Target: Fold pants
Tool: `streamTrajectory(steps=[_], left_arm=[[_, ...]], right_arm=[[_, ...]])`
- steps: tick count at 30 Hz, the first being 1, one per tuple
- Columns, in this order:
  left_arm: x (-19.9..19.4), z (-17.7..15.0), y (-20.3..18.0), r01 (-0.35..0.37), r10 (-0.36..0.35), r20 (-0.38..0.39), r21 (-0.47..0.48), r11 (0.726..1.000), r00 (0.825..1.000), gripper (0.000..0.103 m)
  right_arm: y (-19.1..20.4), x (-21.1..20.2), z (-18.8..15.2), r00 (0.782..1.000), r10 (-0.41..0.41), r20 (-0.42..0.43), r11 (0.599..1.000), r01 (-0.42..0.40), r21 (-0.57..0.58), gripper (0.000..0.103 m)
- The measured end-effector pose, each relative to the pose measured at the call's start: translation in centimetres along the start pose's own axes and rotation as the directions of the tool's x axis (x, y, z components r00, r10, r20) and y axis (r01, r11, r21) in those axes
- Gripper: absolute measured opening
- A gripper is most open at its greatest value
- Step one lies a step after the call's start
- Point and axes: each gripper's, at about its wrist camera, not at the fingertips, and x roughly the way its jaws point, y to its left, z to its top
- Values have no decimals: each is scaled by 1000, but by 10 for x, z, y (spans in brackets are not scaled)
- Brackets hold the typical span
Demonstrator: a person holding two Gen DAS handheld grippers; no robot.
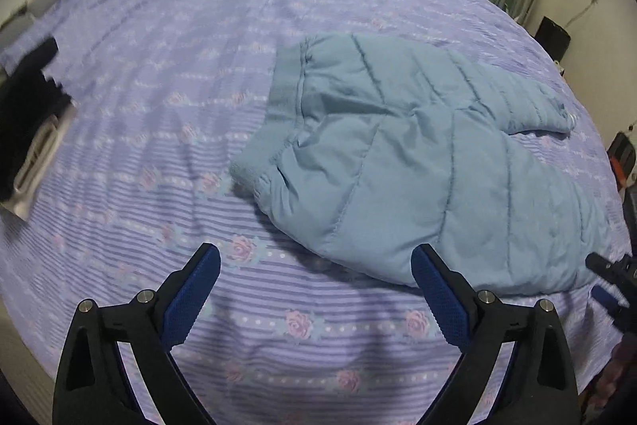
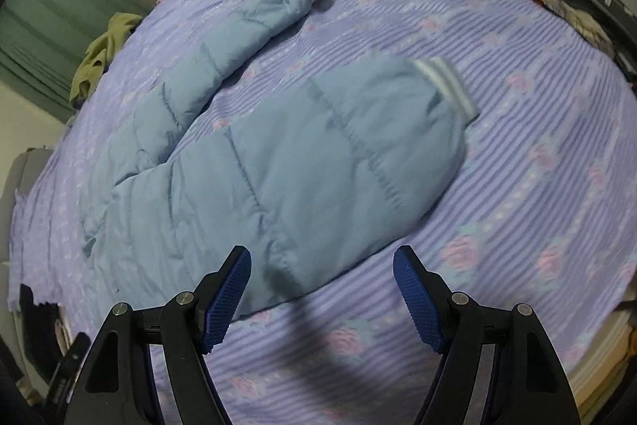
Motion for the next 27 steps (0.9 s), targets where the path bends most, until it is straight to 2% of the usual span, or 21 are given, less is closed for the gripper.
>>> streamTrajectory(steps=[4,6,10,13,15,16,18,19,20,22,27], left_arm=[[21,1,4,100,-105,-55,-82,992,993,95],[29,3,2,120,-125,-65,-87,989,990,94],[50,7,-7,174,-185,-111,-105,979,976,84],[63,9,-9,195,-215,-143,-138,971,966,81],[68,7,-6,218,-245,-159,-171,961,956,71],[68,7,-5,226,-255,-161,-181,957,953,62],[64,8,-1,220,-254,-160,-202,954,954,48],[60,9,1,221,-256,-159,-210,953,953,35],[56,9,4,224,-260,-158,-215,951,953,26],[45,12,9,254,-292,-146,-231,939,945,19],[10,26,7,274,-297,-109,-188,943,949,16]], right_arm=[[-4,12,-5,1000,11,2,999,-11,47,74],[-6,19,-7,1000,18,1,998,-18,52,70],[-10,30,-3,1000,22,-6,997,-21,75,66],[-11,36,2,1000,12,-7,997,-12,72,59],[-11,38,7,1000,13,-14,997,-12,82,44],[-9,38,10,1000,11,-16,997,-9,76,38],[-2,34,15,1000,-3,-16,999,4,41,21],[1,30,16,1000,-12,-12,1000,13,25,18],[4,24,17,1000,-25,-6,1000,25,6,15],[13,12,17,999,-44,9,998,44,-35,13],[27,-23,20,998,-51,37,996,54,-72,12]])
